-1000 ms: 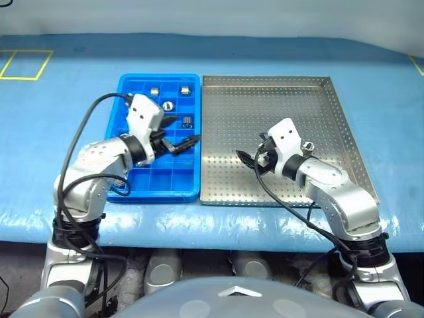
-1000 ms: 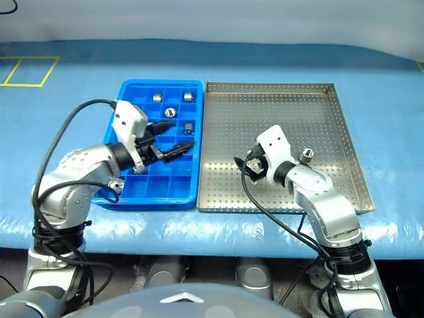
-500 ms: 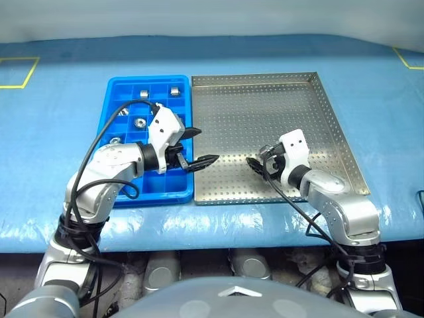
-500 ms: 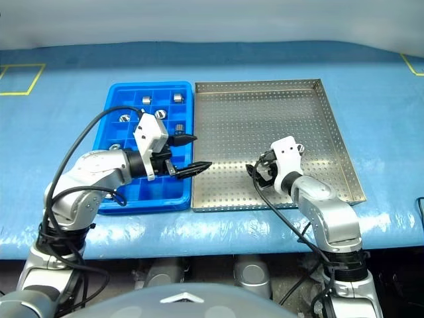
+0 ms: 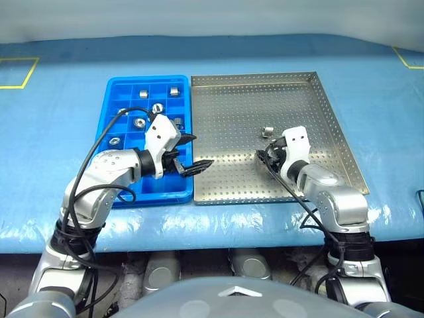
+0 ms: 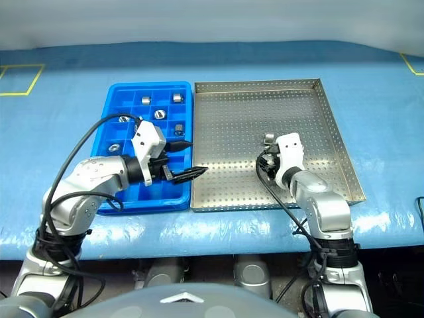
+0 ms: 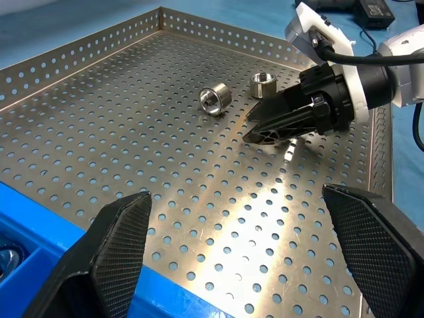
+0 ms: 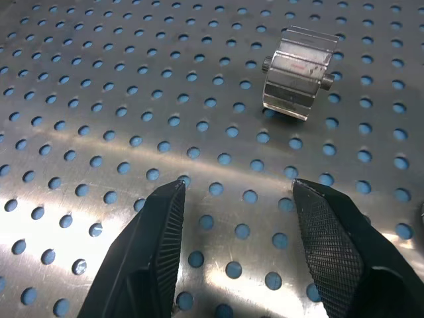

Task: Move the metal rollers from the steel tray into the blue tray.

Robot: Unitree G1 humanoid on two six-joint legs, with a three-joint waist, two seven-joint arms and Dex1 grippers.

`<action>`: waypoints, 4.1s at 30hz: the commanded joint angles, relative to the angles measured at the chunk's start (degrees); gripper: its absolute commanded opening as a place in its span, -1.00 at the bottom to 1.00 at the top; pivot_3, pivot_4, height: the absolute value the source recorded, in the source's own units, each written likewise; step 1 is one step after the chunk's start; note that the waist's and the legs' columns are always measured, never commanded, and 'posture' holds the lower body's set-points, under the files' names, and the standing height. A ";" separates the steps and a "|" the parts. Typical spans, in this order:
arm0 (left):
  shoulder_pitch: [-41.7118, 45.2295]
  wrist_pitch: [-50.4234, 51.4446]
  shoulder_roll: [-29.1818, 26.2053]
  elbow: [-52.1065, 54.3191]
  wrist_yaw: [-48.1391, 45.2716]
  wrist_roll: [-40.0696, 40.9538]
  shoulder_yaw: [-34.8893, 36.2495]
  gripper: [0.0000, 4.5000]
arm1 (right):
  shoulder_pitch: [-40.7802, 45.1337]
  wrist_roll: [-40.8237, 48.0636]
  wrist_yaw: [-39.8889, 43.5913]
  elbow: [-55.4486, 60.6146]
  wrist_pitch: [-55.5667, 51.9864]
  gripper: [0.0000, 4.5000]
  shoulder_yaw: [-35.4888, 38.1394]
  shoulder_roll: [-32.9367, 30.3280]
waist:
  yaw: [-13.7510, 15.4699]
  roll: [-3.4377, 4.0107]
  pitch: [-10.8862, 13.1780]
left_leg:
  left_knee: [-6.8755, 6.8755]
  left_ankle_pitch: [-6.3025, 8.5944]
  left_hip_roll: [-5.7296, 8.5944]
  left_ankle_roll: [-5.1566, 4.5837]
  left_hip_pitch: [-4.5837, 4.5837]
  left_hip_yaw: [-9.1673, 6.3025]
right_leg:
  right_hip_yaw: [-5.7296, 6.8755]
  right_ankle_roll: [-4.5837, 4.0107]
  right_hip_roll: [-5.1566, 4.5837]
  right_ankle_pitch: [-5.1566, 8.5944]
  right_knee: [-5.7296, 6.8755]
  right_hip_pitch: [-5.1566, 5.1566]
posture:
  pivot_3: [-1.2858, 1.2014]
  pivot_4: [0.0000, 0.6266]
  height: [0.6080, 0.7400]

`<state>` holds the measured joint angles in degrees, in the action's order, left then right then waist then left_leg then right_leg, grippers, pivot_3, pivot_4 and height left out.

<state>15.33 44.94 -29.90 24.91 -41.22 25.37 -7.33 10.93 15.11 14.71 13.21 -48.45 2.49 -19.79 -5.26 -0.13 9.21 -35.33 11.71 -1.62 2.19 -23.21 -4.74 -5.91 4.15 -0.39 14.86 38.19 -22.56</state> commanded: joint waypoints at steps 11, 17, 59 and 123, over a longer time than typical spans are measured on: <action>0.68 -1.87 0.59 1.61 0.63 -0.08 -0.77 1.00 | 22.97 -2.27 -2.98 -33.37 19.46 0.04 8.30 1.84 | -0.12 0.00 0.02 | 0.06 0.00 0.00 0.00 0.08 0.14 | -0.10 0.01 0.00 -0.04 -0.03 0.04 | 0.00 -0.52 1.00; -0.19 -2.28 0.76 1.86 1.29 -0.09 -0.70 1.00 | 20.56 -4.22 -4.82 -29.69 19.66 -0.75 8.26 0.40 | 0.08 0.04 0.01 | 0.18 0.03 0.03 -0.05 -0.12 0.14 | -0.09 -0.35 -0.07 -0.15 -0.12 -0.14 | 0.00 -0.52 1.00; 0.34 -4.05 1.18 -0.51 2.02 -0.81 -1.55 1.00 | 5.48 0.11 -8.27 -4.60 -3.33 -0.24 12.69 1.98 | -0.19 0.09 0.01 | -0.39 0.04 0.04 -0.06 -0.34 0.23 | -0.21 0.22 -0.04 -0.15 -0.01 -0.22 | -0.02 -0.52 1.00; -2.16 -1.33 -1.88 1.82 8.72 0.82 5.50 1.00 | 5.05 -4.58 1.85 16.64 -6.46 0.60 -6.48 3.99 | 4.16 -0.19 0.19 | 0.11 -0.07 0.10 0.19 -0.47 -0.13 | 0.27 -0.33 -0.21 -0.12 -0.20 -0.36 | -0.02 -0.52 1.00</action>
<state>11.54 45.90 -32.51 26.85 -31.19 26.90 0.23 15.92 10.90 18.61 24.35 -53.03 -6.73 -16.03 -1.09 -0.33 9.39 -35.24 11.64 -1.52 2.38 -23.70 -4.86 -5.65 3.86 -0.59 14.73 37.98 -22.91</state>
